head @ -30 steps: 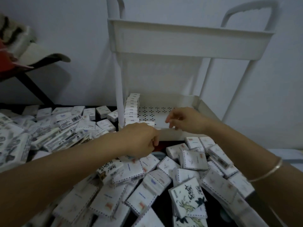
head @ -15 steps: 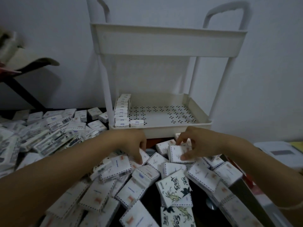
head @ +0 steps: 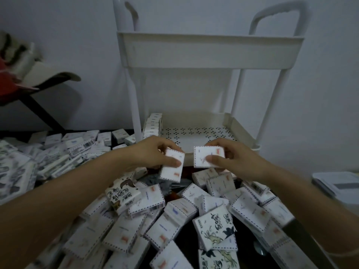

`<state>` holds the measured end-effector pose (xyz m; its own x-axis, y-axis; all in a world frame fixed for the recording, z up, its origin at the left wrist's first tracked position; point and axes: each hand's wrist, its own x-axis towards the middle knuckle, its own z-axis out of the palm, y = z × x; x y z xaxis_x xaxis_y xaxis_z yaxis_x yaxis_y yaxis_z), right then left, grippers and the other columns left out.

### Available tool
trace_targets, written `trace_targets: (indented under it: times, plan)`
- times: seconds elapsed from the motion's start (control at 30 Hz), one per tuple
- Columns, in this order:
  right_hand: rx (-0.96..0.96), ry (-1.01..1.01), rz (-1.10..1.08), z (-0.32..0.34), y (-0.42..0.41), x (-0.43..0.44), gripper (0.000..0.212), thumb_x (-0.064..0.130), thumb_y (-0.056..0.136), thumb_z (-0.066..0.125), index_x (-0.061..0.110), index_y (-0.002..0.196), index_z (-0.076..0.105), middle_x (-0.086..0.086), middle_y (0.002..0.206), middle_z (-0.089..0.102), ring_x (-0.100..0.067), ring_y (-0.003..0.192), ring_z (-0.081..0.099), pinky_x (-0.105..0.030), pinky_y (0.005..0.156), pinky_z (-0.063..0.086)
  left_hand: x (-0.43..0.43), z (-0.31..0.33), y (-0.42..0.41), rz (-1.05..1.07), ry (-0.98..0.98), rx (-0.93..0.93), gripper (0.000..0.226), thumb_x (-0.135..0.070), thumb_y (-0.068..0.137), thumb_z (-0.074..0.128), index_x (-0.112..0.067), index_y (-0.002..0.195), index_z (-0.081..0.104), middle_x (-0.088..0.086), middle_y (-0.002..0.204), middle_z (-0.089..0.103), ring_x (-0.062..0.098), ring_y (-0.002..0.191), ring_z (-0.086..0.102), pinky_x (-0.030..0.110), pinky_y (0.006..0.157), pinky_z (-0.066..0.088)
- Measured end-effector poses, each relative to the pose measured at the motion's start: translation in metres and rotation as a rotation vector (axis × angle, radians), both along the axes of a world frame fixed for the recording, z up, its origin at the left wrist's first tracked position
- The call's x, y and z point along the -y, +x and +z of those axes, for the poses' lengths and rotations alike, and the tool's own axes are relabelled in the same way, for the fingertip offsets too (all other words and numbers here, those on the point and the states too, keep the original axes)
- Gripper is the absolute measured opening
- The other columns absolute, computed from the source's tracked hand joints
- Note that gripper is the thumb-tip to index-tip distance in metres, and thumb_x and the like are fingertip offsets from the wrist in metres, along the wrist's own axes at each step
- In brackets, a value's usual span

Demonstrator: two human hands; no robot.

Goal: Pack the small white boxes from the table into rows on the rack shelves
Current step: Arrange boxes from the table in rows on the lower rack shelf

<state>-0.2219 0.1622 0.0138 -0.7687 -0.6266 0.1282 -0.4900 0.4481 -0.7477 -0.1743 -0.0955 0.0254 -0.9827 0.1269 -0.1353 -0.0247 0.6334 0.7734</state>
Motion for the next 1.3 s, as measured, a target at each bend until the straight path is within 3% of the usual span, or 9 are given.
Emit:
trace_targets:
  times: [0.17, 0.3, 0.47, 0.53, 0.7, 0.93, 1.07, 1.2, 1.3]
  plan:
    - [0.093, -0.025, -0.047, -0.004, -0.006, 0.013, 0.025, 0.025, 0.098, 0.051, 0.037, 0.12, 0.055, -0.013, 0.085, 0.069, -0.035, 0.07, 0.066, -0.056, 0.062, 0.056, 0.011, 0.005, -0.001, 0.159, 0.216, 0.018, 0.017, -0.034, 0.082, 0.074, -0.034, 0.099, 0.073, 0.0, 0.094, 0.075, 0.023, 0.084, 0.071, 0.037, 0.076, 0.057]
    - [0.083, 0.013, -0.017, -0.003, -0.009, 0.024, 0.031, 0.02, 0.1, 0.046, 0.038, 0.124, 0.056, -0.004, 0.076, 0.064, -0.003, 0.051, 0.059, -0.027, 0.049, 0.049, 0.015, 0.009, -0.005, 0.279, 0.451, -0.016, 0.026, -0.024, 0.084, 0.072, -0.017, 0.109, 0.068, 0.003, 0.093, 0.075, 0.017, 0.085, 0.073, 0.029, 0.066, 0.059]
    - [0.124, -0.023, 0.044, -0.003, -0.011, 0.042, 0.028, 0.019, 0.098, 0.051, 0.037, 0.117, 0.06, 0.015, 0.081, 0.065, 0.0, 0.052, 0.06, -0.013, 0.044, 0.041, 0.004, 0.012, -0.013, 0.456, 0.816, -0.064, 0.036, -0.019, 0.081, 0.075, -0.004, 0.111, 0.06, 0.006, 0.082, 0.076, 0.019, 0.078, 0.074, 0.028, 0.057, 0.058]
    - [0.187, -0.085, 0.062, -0.001, -0.014, 0.048, 0.026, 0.018, 0.097, 0.051, 0.037, 0.112, 0.061, 0.019, 0.076, 0.066, -0.001, 0.053, 0.059, -0.015, 0.044, 0.042, -0.001, 0.009, -0.015, 0.455, 0.75, -0.125, 0.04, -0.019, 0.081, 0.075, -0.011, 0.115, 0.056, 0.004, 0.08, 0.075, 0.02, 0.072, 0.074, 0.029, 0.053, 0.057]
    - [0.245, -0.095, 0.063, 0.001, -0.028, 0.053, 0.032, 0.018, 0.095, 0.054, 0.037, 0.121, 0.055, 0.01, 0.094, 0.065, -0.011, 0.057, 0.061, -0.02, 0.048, 0.044, 0.0, 0.006, -0.023, 0.226, 0.323, -0.283, 0.038, -0.024, 0.081, 0.075, -0.03, 0.117, 0.064, 0.001, 0.108, 0.058, 0.018, 0.073, 0.072, 0.032, 0.054, 0.059]
    - [0.266, -0.048, 0.014, 0.002, -0.053, 0.06, 0.013, 0.023, 0.095, 0.056, 0.026, 0.105, 0.063, 0.008, 0.076, 0.059, -0.008, 0.051, 0.053, -0.023, 0.048, 0.043, 0.006, 0.013, -0.045, 0.078, -0.232, -0.416, 0.027, -0.034, 0.075, 0.077, -0.029, 0.099, 0.067, -0.016, 0.094, 0.067, 0.002, 0.087, 0.062, 0.029, 0.077, 0.054]
    - [0.224, -0.04, 0.001, 0.003, -0.067, 0.066, 0.02, 0.024, 0.094, 0.057, 0.026, 0.113, 0.06, 0.007, 0.079, 0.063, -0.008, 0.05, 0.053, -0.023, 0.047, 0.041, 0.002, 0.015, -0.059, 0.097, -0.304, -0.451, 0.034, -0.044, 0.072, 0.076, -0.031, 0.099, 0.061, -0.015, 0.093, 0.064, 0.005, 0.085, 0.061, 0.034, 0.073, 0.055]
    - [0.155, -0.127, -0.102, 0.001, -0.086, 0.066, 0.028, 0.026, 0.089, 0.067, 0.028, 0.114, 0.055, 0.005, 0.093, 0.068, -0.005, 0.052, 0.06, -0.02, 0.046, 0.043, 0.008, 0.019, -0.074, 0.105, -0.11, -0.434, 0.036, -0.031, 0.079, 0.075, -0.033, 0.111, 0.06, -0.01, 0.099, 0.064, 0.008, 0.089, 0.062, 0.024, 0.075, 0.053]
    - [0.065, -0.158, -0.219, -0.001, -0.103, 0.065, 0.034, 0.027, 0.082, 0.075, 0.033, 0.108, 0.053, 0.003, 0.099, 0.069, -0.01, 0.073, 0.066, -0.028, 0.062, 0.053, 0.014, 0.017, -0.086, 0.187, -0.121, -0.451, 0.027, -0.024, 0.081, 0.074, -0.022, 0.105, 0.061, -0.004, 0.102, 0.066, 0.013, 0.089, 0.064, 0.029, 0.08, 0.054]
